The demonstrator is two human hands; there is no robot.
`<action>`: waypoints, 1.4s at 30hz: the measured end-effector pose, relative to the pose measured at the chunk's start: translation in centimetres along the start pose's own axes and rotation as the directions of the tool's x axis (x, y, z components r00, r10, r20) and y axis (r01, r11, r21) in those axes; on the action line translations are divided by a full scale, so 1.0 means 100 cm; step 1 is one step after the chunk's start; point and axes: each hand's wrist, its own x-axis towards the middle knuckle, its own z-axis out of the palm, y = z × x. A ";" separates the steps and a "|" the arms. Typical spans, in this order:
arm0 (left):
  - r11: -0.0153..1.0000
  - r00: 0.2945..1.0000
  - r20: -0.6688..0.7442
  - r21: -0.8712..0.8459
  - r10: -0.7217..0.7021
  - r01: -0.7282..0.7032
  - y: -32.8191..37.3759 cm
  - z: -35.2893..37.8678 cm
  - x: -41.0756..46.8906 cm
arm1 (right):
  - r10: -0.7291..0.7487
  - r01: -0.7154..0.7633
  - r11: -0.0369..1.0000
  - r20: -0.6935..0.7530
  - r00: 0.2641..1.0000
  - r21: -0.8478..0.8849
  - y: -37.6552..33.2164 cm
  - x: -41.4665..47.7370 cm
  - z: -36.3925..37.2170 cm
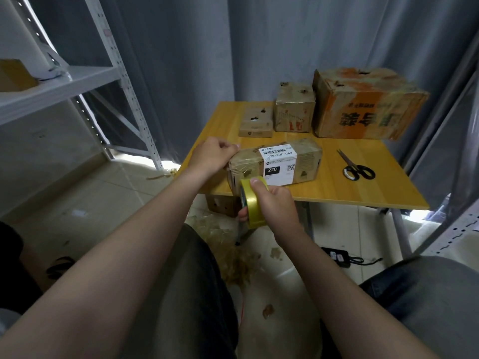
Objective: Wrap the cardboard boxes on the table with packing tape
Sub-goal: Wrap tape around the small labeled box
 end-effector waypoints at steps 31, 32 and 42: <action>0.908 0.969 0.245 -0.411 0.021 0.084 -0.009 0.033 0.016 | -0.152 0.133 0.970 -0.078 0.985 -0.203 0.032 -0.015 -0.004; 0.916 0.960 0.279 -0.390 0.019 0.095 -0.008 0.035 0.018 | -0.150 0.131 0.971 -0.084 0.985 -0.202 0.032 -0.014 -0.003; 0.947 0.935 0.352 -0.287 -0.038 0.146 -0.006 0.044 0.036 | -0.059 0.046 0.994 -0.130 0.990 -0.103 0.036 -0.005 0.008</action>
